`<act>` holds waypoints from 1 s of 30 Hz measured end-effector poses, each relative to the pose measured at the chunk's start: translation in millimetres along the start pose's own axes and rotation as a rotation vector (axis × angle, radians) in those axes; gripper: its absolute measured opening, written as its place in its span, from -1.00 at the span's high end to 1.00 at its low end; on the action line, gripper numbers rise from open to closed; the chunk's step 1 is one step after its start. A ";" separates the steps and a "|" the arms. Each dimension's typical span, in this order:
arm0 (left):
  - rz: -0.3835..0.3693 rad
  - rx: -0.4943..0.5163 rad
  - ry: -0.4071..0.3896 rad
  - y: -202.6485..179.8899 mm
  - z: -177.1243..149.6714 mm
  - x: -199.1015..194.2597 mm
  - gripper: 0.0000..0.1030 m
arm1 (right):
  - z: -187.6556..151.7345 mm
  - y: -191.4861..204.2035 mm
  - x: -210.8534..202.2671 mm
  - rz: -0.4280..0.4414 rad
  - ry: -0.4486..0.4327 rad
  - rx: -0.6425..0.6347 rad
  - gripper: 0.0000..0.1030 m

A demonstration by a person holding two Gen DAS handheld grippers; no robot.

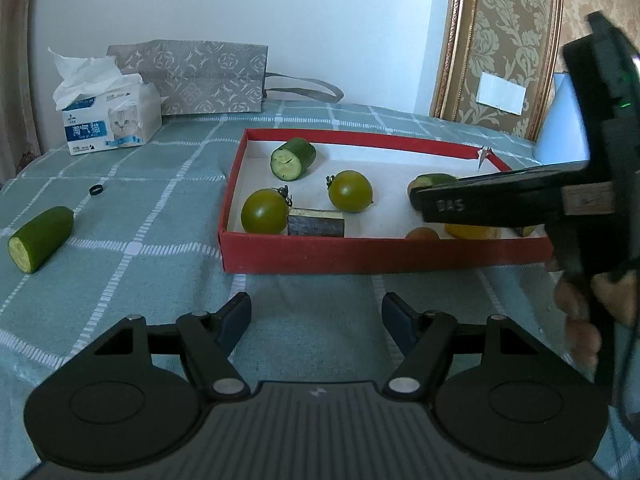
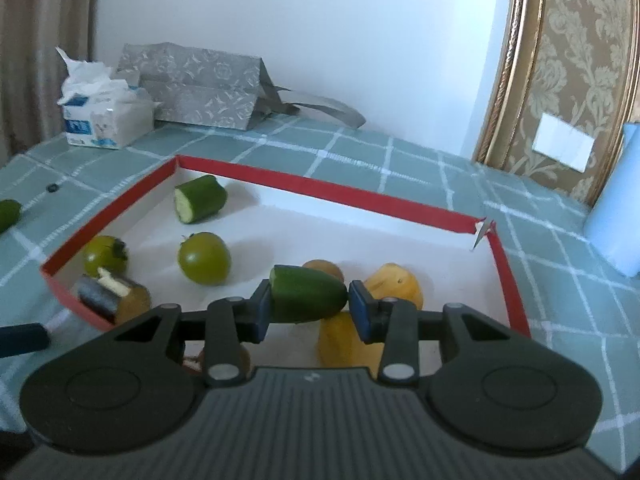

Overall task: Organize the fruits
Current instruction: 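Lower the lime chunk into the tray and open the right tool, then withdraw the right tool from the tray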

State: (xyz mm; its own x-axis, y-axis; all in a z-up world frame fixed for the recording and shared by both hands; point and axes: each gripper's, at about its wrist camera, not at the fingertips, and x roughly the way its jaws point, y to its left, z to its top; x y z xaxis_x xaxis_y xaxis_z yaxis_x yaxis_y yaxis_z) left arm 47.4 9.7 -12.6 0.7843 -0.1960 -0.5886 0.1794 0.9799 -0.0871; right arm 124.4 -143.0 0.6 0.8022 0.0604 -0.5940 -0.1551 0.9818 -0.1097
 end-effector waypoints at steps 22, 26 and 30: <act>0.031 -0.004 -0.009 -0.3 -0.4 -1.0 -0.46 | -30.9 -30.4 -72.2 -0.078 -0.133 0.142 -0.74; 0.031 -0.041 -0.023 1.5 1.8 -5.9 -0.47 | -46.3 -38.9 -106.7 -0.101 -0.188 0.186 -0.96; 0.062 -0.072 -0.031 0.8 3.0 -10.7 -0.47 | -63.3 -42.7 -124.1 -0.145 -0.193 0.207 -1.00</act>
State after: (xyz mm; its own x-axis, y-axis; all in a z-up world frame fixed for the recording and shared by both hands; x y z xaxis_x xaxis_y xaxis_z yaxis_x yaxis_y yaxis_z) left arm 41.0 12.5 -4.0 0.8110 -0.1353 -0.5692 0.0880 0.9900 -0.1099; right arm -5.0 -203.8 28.6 0.9050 -0.0690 -0.4197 0.0731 0.9973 -0.0062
